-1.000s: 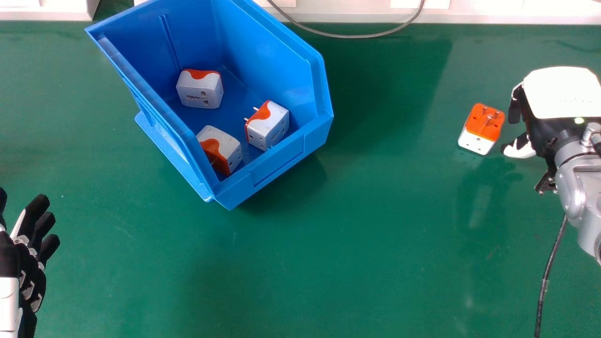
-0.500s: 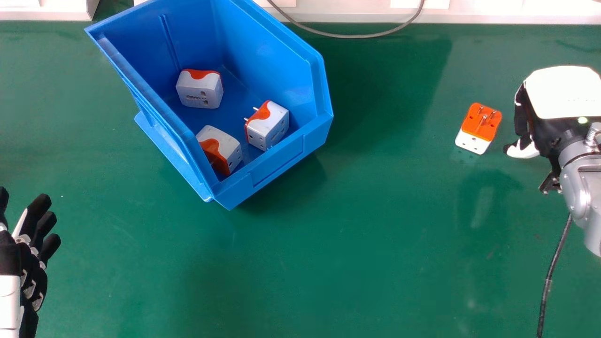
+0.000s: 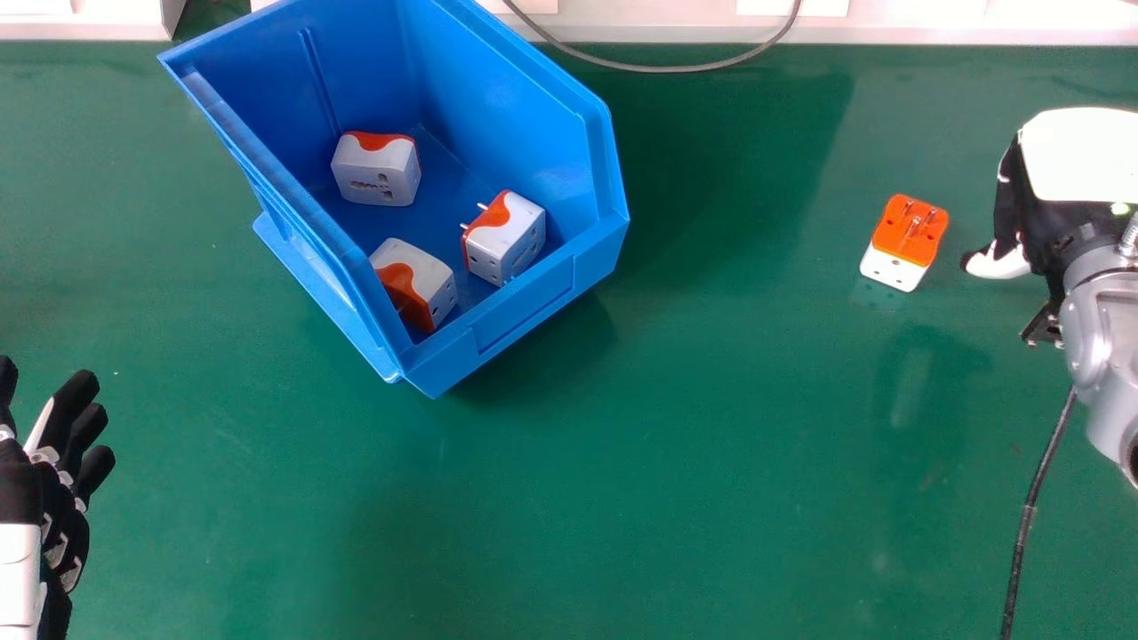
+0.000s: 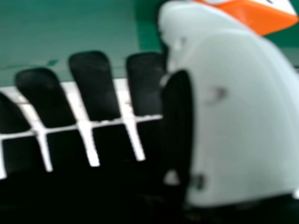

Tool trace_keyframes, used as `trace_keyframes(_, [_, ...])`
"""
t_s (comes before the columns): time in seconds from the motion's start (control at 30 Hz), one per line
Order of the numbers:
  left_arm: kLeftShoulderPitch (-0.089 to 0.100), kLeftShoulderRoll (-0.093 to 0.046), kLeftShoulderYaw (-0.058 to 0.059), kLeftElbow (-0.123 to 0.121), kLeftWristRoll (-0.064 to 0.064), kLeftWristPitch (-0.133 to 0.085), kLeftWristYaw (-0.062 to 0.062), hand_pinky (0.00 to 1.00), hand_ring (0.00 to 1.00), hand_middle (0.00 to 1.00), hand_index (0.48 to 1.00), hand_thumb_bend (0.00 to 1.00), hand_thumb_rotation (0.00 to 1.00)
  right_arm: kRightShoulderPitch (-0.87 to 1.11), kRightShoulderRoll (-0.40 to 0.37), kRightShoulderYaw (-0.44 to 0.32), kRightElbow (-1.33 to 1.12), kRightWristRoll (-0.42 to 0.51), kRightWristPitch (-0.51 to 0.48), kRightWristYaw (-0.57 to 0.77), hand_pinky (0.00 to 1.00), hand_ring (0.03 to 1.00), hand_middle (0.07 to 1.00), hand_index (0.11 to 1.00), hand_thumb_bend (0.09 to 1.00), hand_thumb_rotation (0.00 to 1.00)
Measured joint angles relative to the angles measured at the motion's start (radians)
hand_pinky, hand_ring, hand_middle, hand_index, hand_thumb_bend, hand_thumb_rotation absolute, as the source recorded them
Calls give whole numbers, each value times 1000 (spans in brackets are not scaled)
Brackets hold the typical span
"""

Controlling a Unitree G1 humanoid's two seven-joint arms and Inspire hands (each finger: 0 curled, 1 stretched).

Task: Pick all objects and put in blue box

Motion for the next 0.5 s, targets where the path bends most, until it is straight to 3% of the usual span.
trace_keyframes(0.07, [0,0,1,2,0,0,-1,972,974,967,1000,900,1000,0,1,1,-1,1,2,18,732,853,900,887,735,739])
trace_keyframes(0.13, [-1,0,1,6,0,-1,-2,973,975,968,1000,898,1000,0,2,1,-3,5,2,34,897,961,974,971,798,797])
trace_keyframes(0.2, [-1,0,3,10,0,-2,-4,973,976,967,1000,897,1000,-1,2,1,-3,7,2,47,956,988,992,991,820,813])
trace_keyframes(0.5, [13,-1,5,-3,0,-3,-3,970,975,966,1000,894,1000,-2,2,12,-3,5,-19,72,995,1000,1000,1000,824,816])
